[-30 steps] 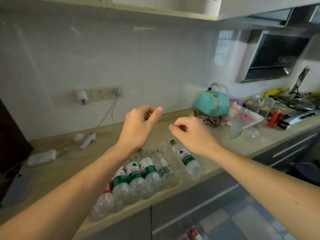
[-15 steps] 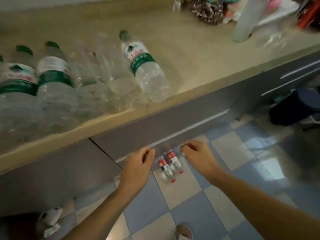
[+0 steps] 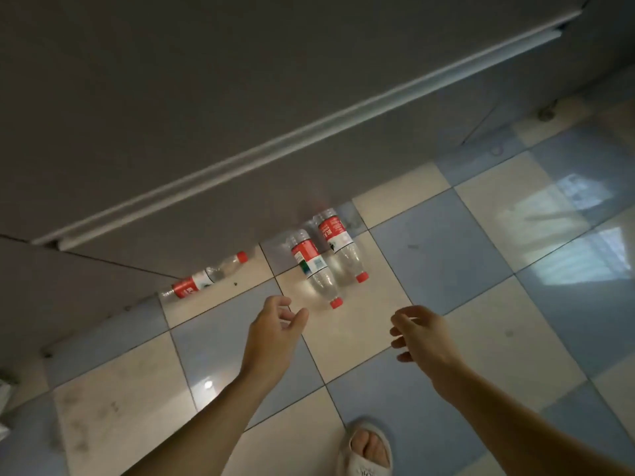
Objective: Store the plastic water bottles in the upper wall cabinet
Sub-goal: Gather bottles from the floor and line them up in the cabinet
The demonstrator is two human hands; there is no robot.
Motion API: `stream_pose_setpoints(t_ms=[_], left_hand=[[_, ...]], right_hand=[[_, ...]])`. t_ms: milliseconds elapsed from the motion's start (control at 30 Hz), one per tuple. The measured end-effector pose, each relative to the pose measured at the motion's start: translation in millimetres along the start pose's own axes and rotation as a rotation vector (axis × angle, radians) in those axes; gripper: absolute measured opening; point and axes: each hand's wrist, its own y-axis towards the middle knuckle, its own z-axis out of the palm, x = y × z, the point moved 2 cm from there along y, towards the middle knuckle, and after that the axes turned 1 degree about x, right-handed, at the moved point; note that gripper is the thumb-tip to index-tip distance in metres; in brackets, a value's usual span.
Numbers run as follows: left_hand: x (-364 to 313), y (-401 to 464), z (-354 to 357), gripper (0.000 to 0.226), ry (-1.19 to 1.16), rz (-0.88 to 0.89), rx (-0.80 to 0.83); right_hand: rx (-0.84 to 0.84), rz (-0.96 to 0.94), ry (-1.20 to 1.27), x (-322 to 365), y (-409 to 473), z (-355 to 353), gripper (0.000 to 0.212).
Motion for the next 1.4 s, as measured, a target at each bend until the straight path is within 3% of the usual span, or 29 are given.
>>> stream_pose_setpoints(t_ms=[167,433,700,767,1067,1233,1400], left_hand=[[63,75,67,0.032,-0.018,-0.081,-0.015],[114,155,146,0.052,-0.321,-0.266,0.007],[117,166,177,0.024,-0.612,-0.413,0.043],[117,160,175,0.023,-0.543,-0.412,0.017],[97,114,98,0.042,0.162,-0.131,-0.23],[53,90,60,0.04,0.287,-0.022,-0.304],[17,85,39,0.029,0.426,0.178,-0.281]], right_hand=[[0.027,-0.041,-0.064,-33,97,34,0.027],[0.012,-0.134,-0.101,-41,204,81,0.064],[0.024,-0.183,-0.058,-49,232,105,0.033],[0.049,-0.18,-0.047,-47,229,106,0.03],[0.003,-0.28,-0.2,-23,168,88,0.013],[-0.126,-0.343,-0.15,11,132,61,0.016],[-0.17,-0.526,-0.324,32,112,47,0.021]])
